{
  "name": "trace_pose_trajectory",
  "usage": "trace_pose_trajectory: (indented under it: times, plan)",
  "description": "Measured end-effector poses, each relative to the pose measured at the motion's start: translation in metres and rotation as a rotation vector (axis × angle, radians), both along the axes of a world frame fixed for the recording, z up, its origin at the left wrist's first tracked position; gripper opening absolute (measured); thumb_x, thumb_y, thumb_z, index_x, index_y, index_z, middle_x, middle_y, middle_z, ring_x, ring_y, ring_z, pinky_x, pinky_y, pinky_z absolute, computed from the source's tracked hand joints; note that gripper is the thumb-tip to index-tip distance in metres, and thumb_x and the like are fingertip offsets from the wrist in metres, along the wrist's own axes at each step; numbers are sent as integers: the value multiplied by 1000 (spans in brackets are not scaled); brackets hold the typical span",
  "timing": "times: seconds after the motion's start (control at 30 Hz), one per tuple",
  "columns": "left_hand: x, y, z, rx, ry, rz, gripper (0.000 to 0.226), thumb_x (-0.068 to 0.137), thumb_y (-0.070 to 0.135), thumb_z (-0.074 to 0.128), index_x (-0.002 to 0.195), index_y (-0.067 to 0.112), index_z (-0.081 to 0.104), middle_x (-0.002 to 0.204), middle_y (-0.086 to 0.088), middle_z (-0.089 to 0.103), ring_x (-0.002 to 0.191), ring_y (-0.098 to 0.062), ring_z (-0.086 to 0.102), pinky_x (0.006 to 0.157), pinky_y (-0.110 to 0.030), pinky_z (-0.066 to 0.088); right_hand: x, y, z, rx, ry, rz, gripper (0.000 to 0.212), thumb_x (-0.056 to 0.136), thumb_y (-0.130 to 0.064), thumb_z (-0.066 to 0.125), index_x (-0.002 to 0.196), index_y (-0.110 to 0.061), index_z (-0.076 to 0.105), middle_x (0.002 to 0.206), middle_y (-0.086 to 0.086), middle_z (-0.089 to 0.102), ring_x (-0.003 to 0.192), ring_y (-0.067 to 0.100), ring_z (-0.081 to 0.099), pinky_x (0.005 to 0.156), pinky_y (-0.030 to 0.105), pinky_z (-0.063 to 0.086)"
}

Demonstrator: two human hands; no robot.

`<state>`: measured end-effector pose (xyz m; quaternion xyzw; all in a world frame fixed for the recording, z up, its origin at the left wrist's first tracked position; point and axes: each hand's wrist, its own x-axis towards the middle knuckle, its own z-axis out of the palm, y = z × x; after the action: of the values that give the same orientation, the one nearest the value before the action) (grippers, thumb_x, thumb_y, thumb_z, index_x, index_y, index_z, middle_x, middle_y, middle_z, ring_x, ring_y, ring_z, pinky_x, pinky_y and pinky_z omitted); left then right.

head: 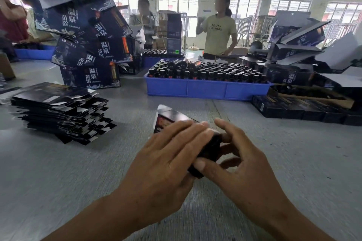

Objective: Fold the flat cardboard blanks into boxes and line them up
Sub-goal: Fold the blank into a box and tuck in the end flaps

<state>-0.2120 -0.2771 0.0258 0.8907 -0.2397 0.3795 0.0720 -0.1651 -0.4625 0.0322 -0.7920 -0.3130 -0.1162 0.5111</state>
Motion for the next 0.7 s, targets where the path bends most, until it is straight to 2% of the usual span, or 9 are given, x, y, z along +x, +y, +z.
trace_pose_trajectory:
  times: [0.1, 0.17, 0.2, 0.27, 0.33, 0.4, 0.5, 0.63, 0.7]
  plan:
    - [1, -4, -3, 82, -10, -73, 75, 83, 14, 61, 153, 16, 34, 161, -1, 34, 151, -23, 26, 114, -48, 38, 4, 1, -2, 39, 107, 24, 64, 67, -72, 67, 125, -70, 38, 115, -41, 56, 101, -11, 63, 73, 11, 55]
    - [2, -4, -4, 8, -8, -71, 77, 82, 11, 63, 153, 16, 34, 162, -1, 33, 151, -21, 25, 116, -47, 37, 11, -3, -2, 118, 229, 18, 60, 72, -57, 79, 121, -65, 45, 106, -30, 65, 95, -3, 68, 77, 23, 59]
    - [1, -3, -4, -60, -2, -40, 77, 81, 13, 64, 152, 17, 35, 161, 0, 33, 151, -18, 27, 116, -43, 37, 15, -5, -2, 151, 293, 11, 59, 70, -49, 85, 117, -60, 51, 102, -25, 68, 93, 0, 70, 79, 29, 61]
    - [0, 0, -2, -280, 13, 64, 67, 87, 27, 61, 149, 24, 37, 156, 13, 35, 144, -4, 31, 115, -26, 35, 21, -8, 0, 179, 395, 41, 48, 60, -38, 82, 100, -57, 64, 98, -19, 72, 90, 6, 72, 76, 32, 63]
    - [-1, 2, 4, -581, 110, 140, 51, 91, 46, 58, 139, 43, 38, 142, 34, 36, 130, 14, 35, 103, -12, 35, 22, -8, 1, 165, 474, 99, 46, 55, -32, 80, 90, -59, 67, 95, -19, 74, 90, 6, 73, 75, 29, 63]
    - [1, 7, 7, -832, 259, 102, 49, 83, 57, 60, 126, 55, 38, 130, 34, 48, 119, 15, 46, 95, -17, 42, 21, -9, -1, 110, 526, 113, 49, 52, -32, 84, 96, -49, 69, 98, -20, 75, 92, 2, 72, 78, 28, 59]
    - [2, 10, 13, -1095, 539, -133, 49, 86, 43, 65, 132, 46, 50, 121, 20, 68, 113, 0, 63, 94, -32, 55, 17, -6, 1, -34, 580, 157, 66, 54, -34, 87, 115, -35, 63, 104, -20, 75, 96, -1, 71, 87, 29, 51]
    - [0, 11, 15, -1125, 576, -209, 41, 85, 34, 69, 126, 35, 63, 116, 13, 73, 108, -7, 69, 86, -16, 55, 14, -3, 1, -77, 518, 131, 67, 58, -48, 86, 121, -34, 65, 109, -25, 73, 104, -7, 67, 99, 29, 49]
    - [0, 12, 13, -1138, 603, -186, 48, 79, 34, 74, 126, 32, 63, 115, 12, 73, 108, -9, 69, 85, -22, 58, 17, -5, 1, -9, 491, 82, 73, 62, -51, 90, 128, -32, 64, 111, -24, 72, 106, -7, 66, 98, 26, 51]
